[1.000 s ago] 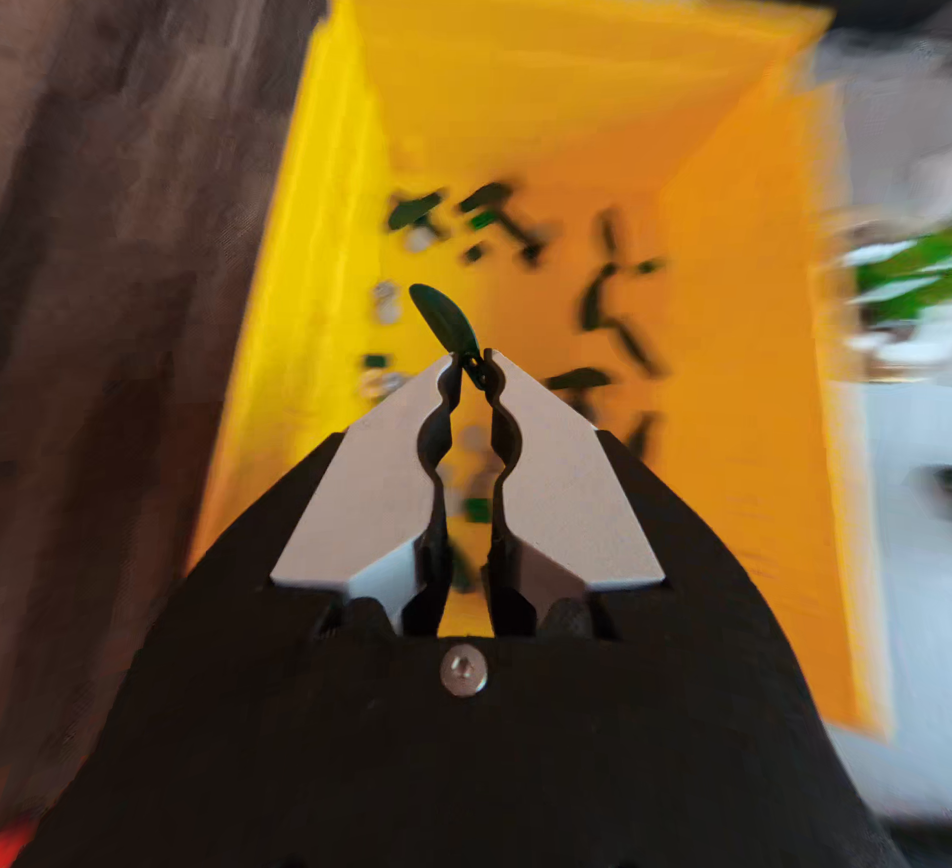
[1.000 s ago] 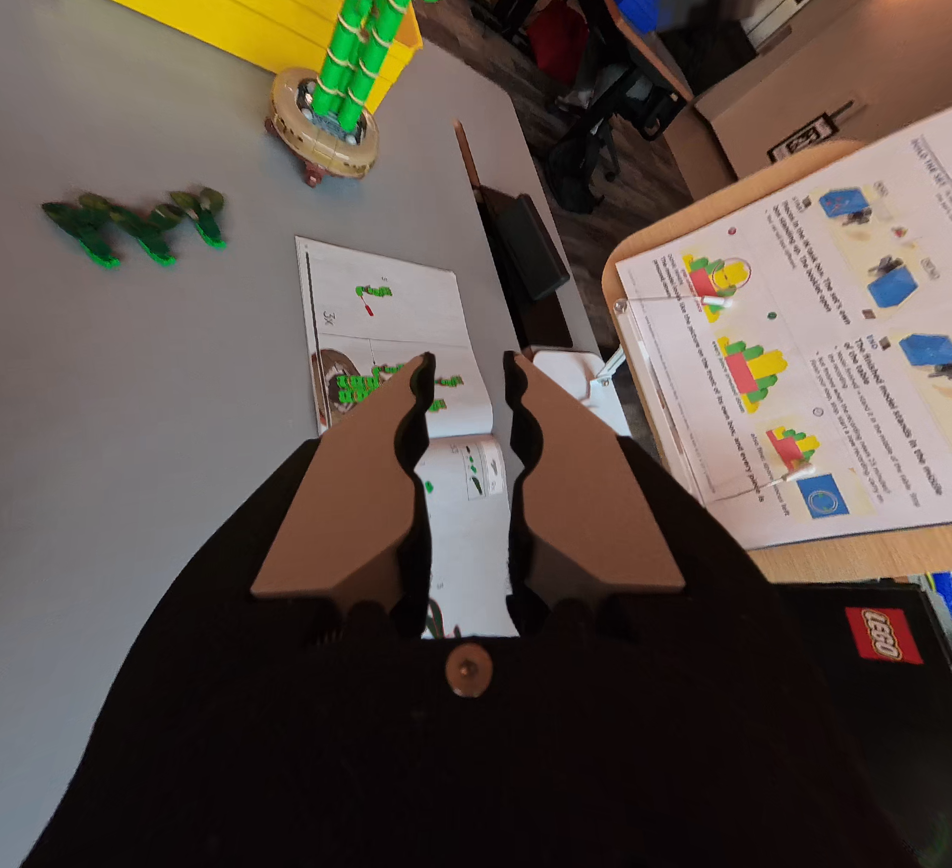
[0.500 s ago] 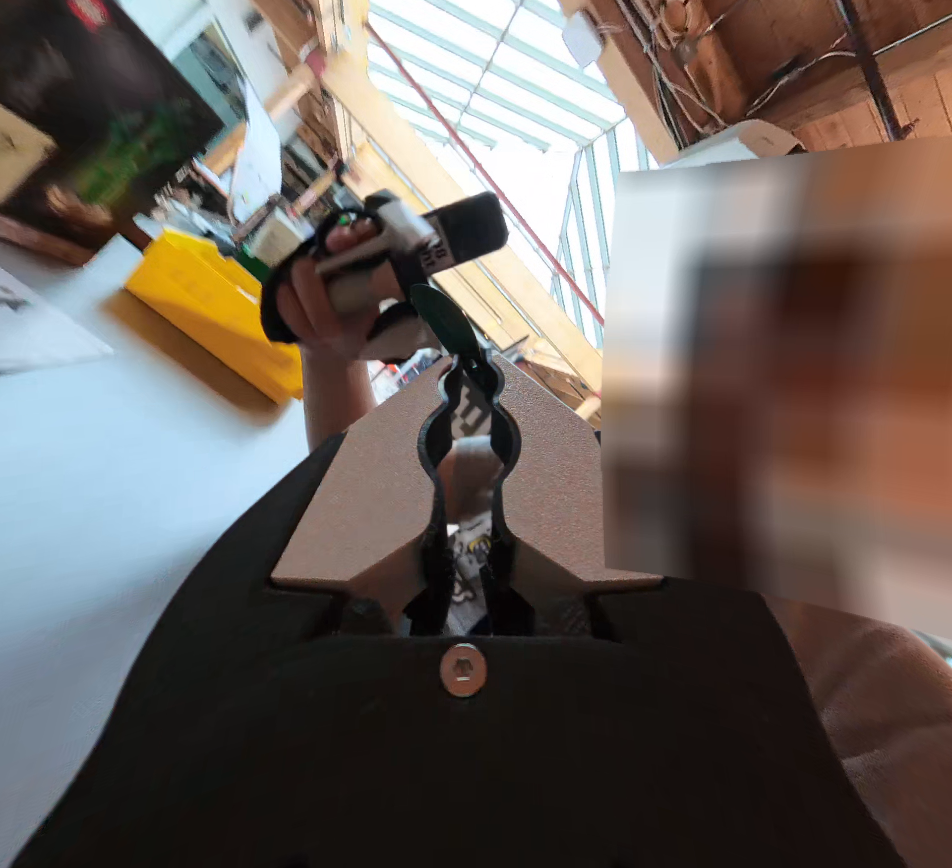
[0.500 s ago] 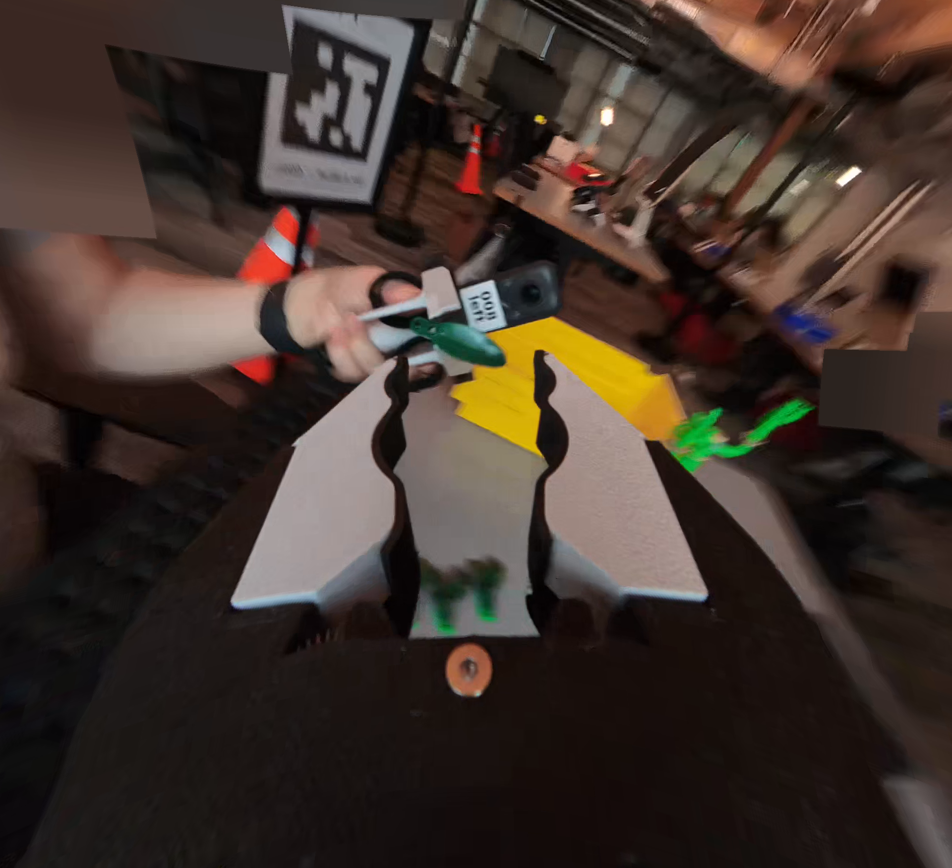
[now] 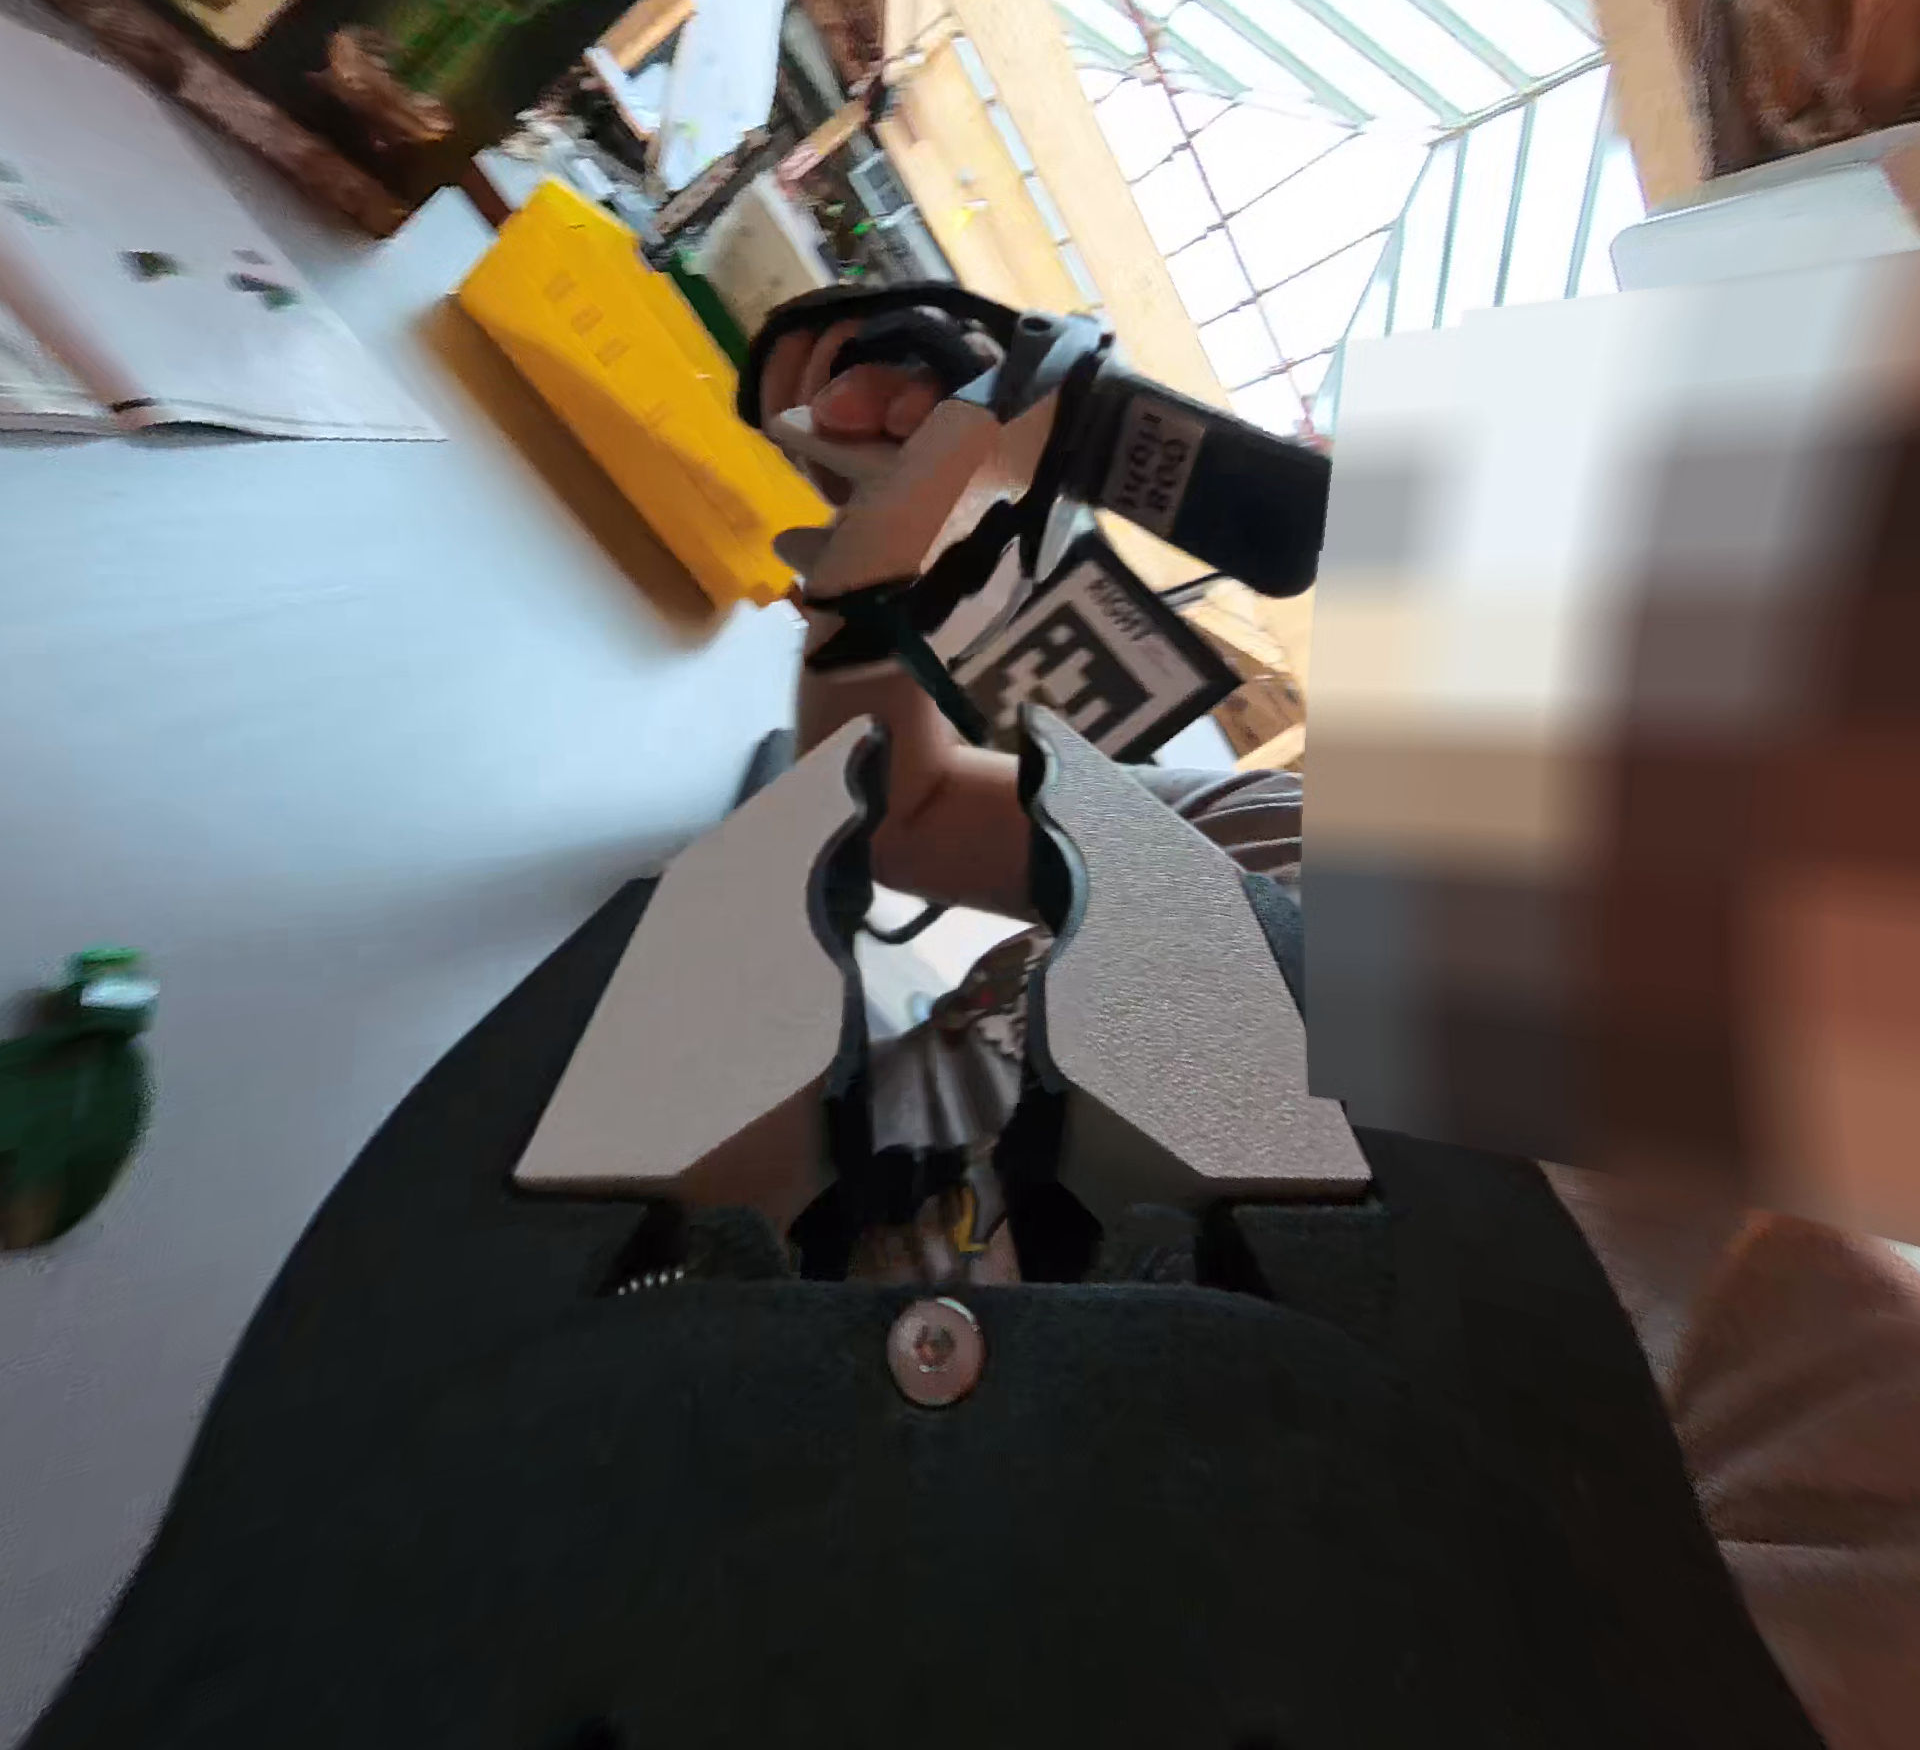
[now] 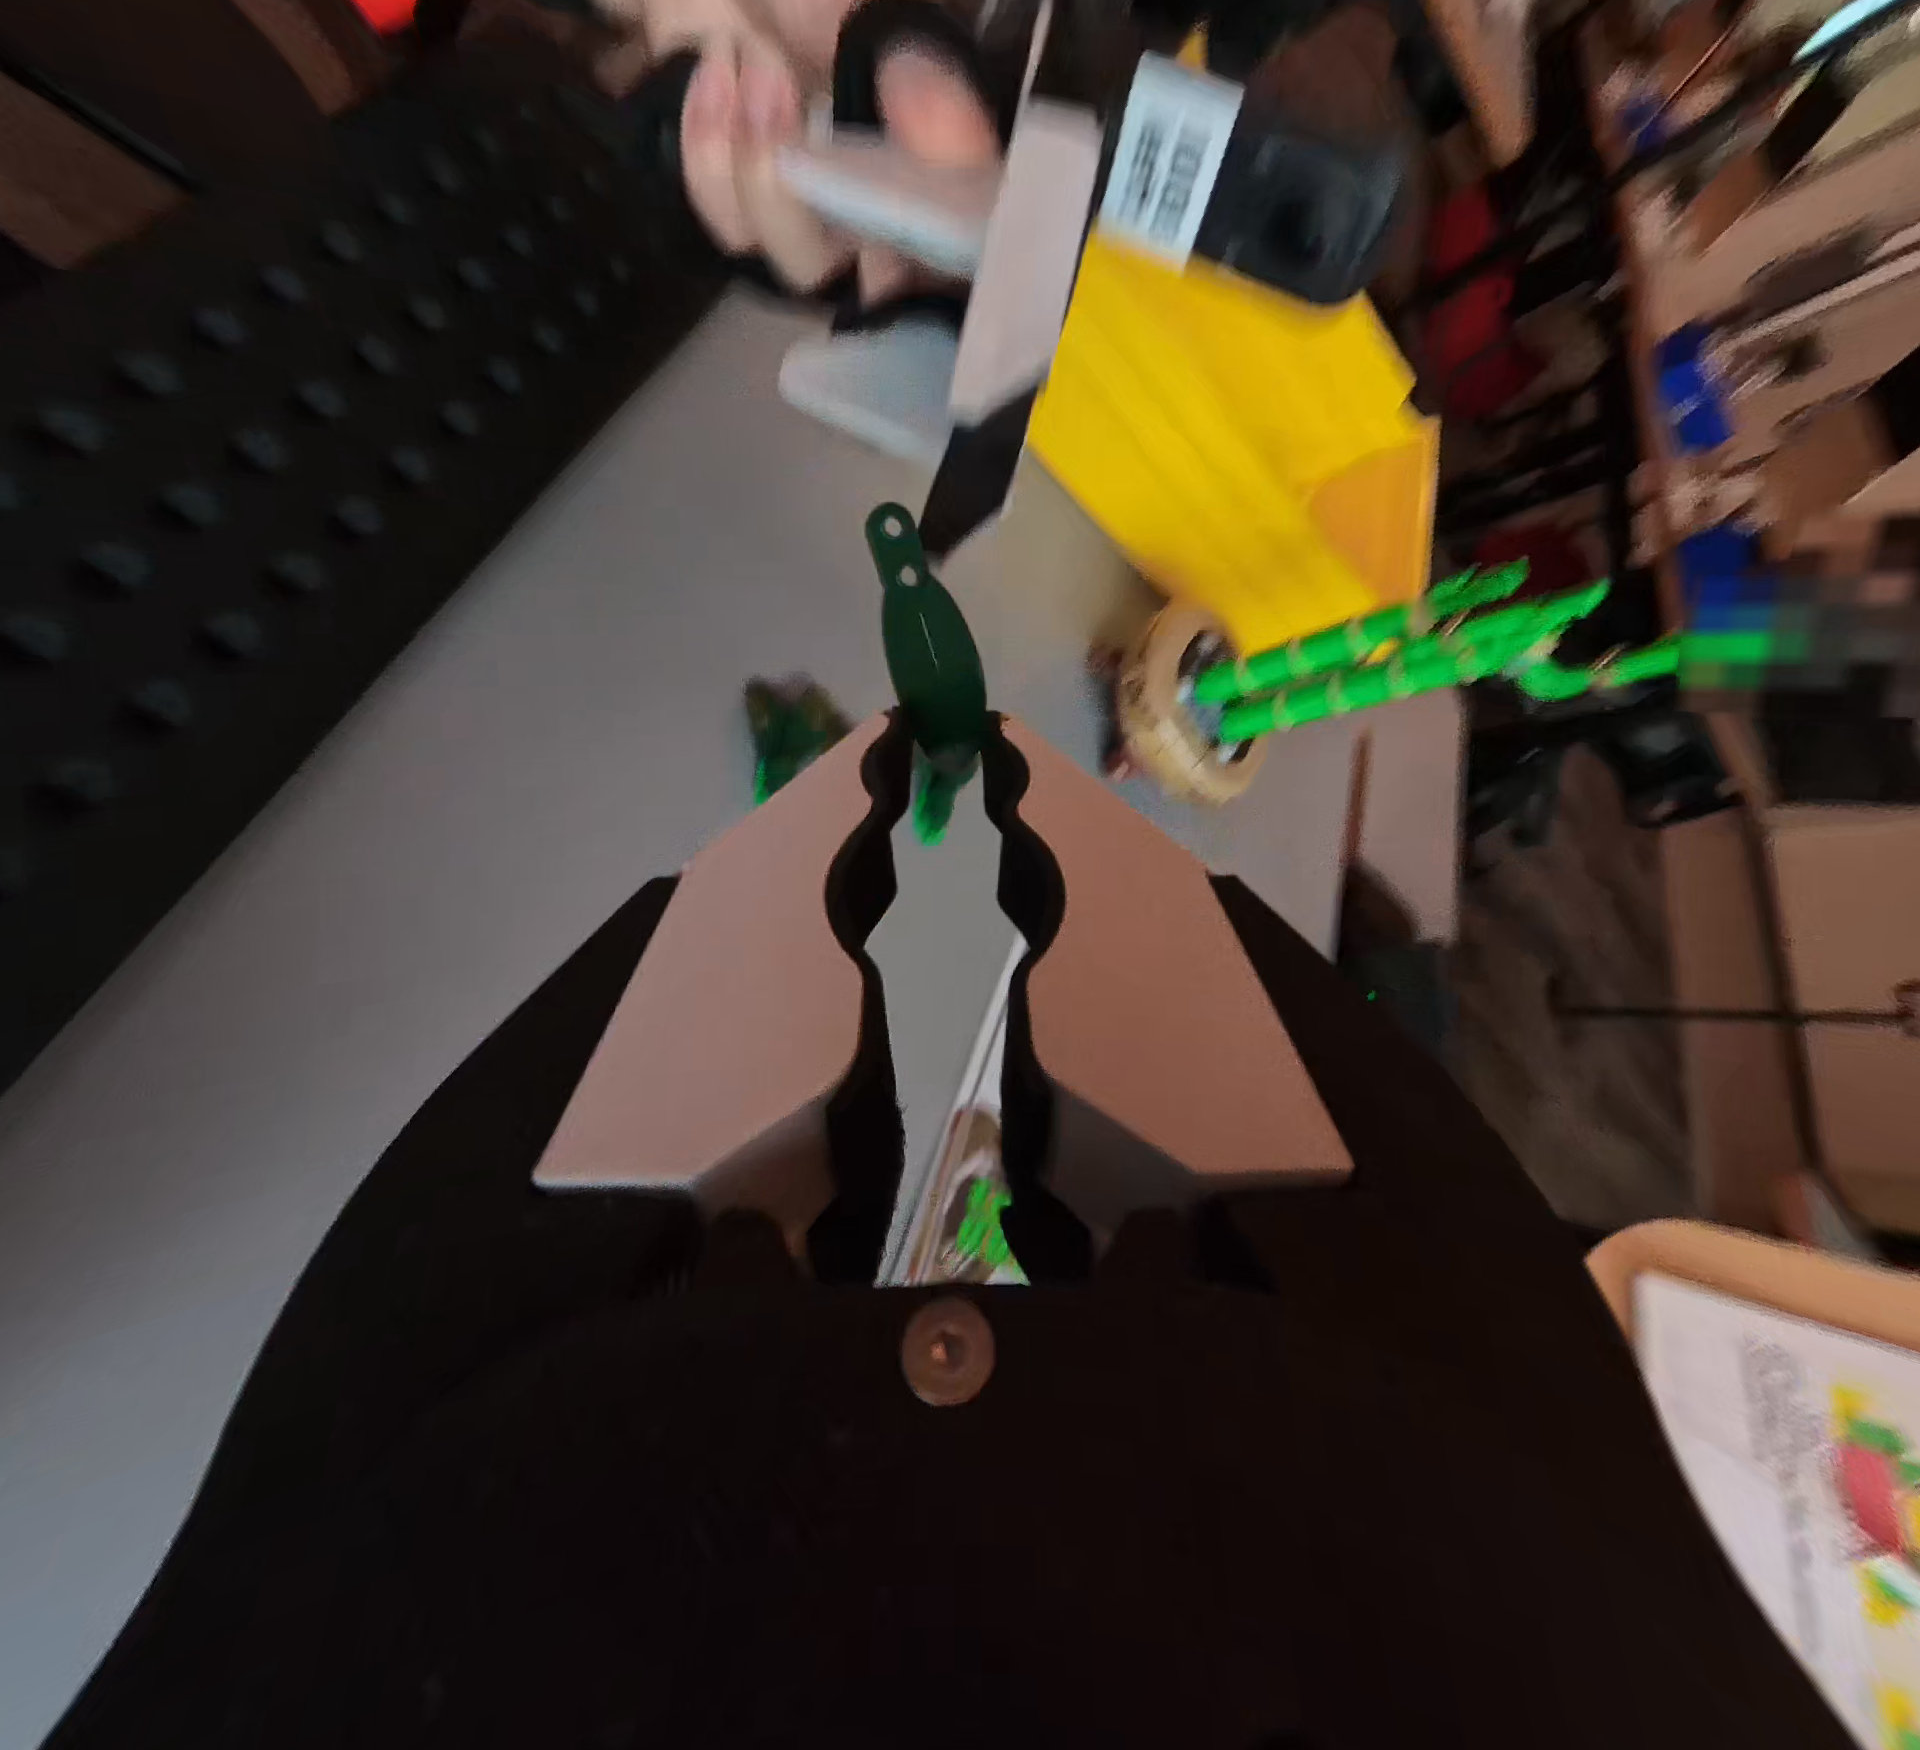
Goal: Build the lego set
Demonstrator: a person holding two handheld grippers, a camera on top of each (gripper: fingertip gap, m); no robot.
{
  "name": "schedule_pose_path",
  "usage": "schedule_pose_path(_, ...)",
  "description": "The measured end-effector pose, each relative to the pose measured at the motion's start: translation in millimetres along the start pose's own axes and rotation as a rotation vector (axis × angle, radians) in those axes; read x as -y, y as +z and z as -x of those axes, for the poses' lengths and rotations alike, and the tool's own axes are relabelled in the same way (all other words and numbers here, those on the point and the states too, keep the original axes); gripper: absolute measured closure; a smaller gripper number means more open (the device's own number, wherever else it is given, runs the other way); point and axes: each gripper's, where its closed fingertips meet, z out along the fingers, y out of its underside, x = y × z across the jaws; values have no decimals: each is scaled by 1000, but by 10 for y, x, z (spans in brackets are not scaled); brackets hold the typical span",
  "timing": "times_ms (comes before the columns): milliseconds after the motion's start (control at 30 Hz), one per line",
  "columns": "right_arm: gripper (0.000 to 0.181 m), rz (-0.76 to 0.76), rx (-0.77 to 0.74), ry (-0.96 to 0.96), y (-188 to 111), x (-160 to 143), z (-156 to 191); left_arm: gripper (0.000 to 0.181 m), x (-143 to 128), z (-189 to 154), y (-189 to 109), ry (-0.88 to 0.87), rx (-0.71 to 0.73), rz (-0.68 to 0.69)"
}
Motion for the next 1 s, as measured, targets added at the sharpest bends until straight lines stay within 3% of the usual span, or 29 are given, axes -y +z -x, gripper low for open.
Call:
schedule_pose_path(33, 169, 62, 41, 49, 18, -191, 39, 155, 22, 47, -92, 44, 69, -2)
schedule_pose_path(167, 169, 332, 172, 246, 118, -1133, 238, 154, 355, 66, -666, 294, 400, -128)
schedule_pose_path(233, 169, 409, 173, 317, 185, -1429, 257, 151, 528, 85, -1054, 412, 632, -184)
schedule_pose_path(433, 169, 587, 273, 339, 254, -1729, 510, 148, 684, 224, -2223, 620, 1382, -160)
schedule_pose_path(533, 169, 632, 274, 326, 271, -1794, 534, 150, 634, 258, -2555, 661, 1641, -61)
schedule_pose_path(667, 171, 628, 273, 326, 290, -1788, 535, 148, 571, 315, -2687, 659, 1746, -5)
schedule_pose_path(1000, 155, 640, 268, 317, 234, -1701, 526, 145, 524, 274, -2811, 639, 1771, -29)
